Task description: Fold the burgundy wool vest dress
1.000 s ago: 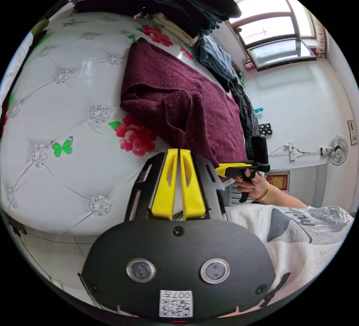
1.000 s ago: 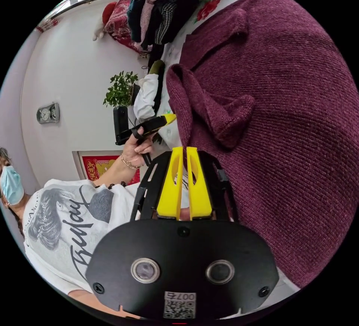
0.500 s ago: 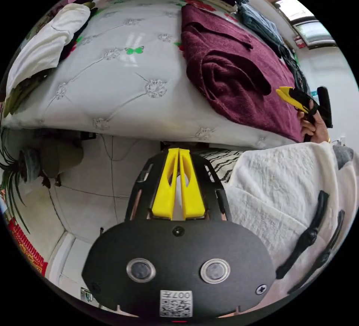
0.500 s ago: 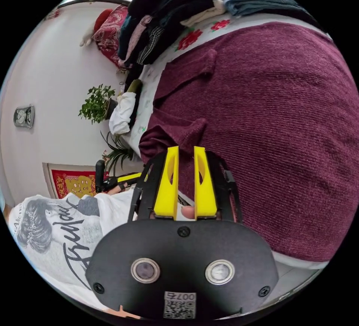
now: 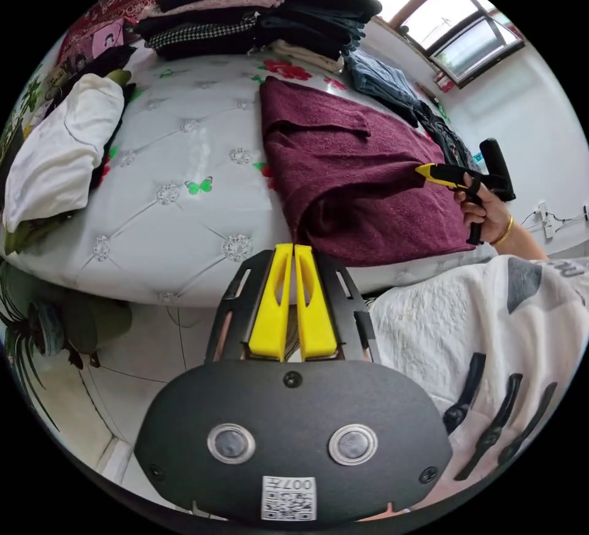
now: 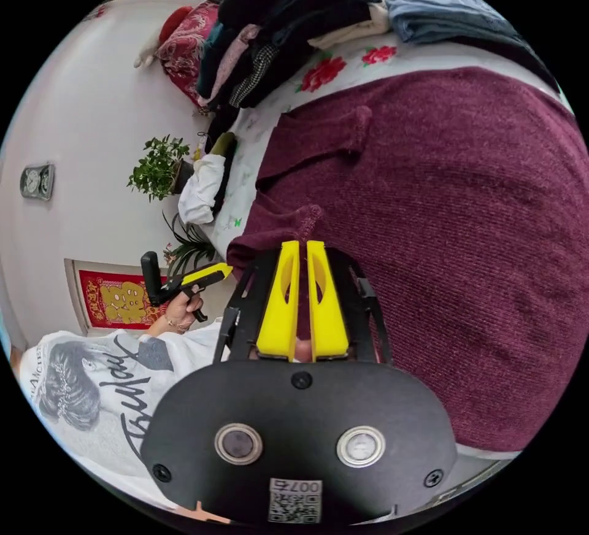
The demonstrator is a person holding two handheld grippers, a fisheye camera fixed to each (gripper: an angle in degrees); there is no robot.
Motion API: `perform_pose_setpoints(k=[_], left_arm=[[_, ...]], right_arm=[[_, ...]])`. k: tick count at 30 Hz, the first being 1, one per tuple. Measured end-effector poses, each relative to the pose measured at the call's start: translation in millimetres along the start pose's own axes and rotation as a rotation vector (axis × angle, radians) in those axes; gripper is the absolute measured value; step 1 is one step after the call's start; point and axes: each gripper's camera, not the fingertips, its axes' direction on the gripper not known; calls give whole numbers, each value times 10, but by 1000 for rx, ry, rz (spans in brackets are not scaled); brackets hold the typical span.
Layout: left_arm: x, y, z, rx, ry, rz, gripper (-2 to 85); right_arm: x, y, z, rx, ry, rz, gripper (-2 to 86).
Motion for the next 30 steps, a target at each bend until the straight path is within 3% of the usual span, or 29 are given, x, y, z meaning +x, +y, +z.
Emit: perform_pose_setpoints(k=[3,11,17,24,30], left_arm=[[125,348,-68,16,-46,23,-9],[108,473,113,-43,-41,-12,-9],[-173,639,-118,-13,-21,-137,-10],[-397,844,-188,-7,31,-326,-10],[-267,622,-172,22,56,-340,-10]], right_arm=[[33,211,-311,78,53,-29,3],[329,592,-270,-13,44,103,33],[522,1215,-1167,280,84,223,55],[1234,2960,-2436,832,381,901,79],[1373,3249,-2531,862,419,1039,71]])
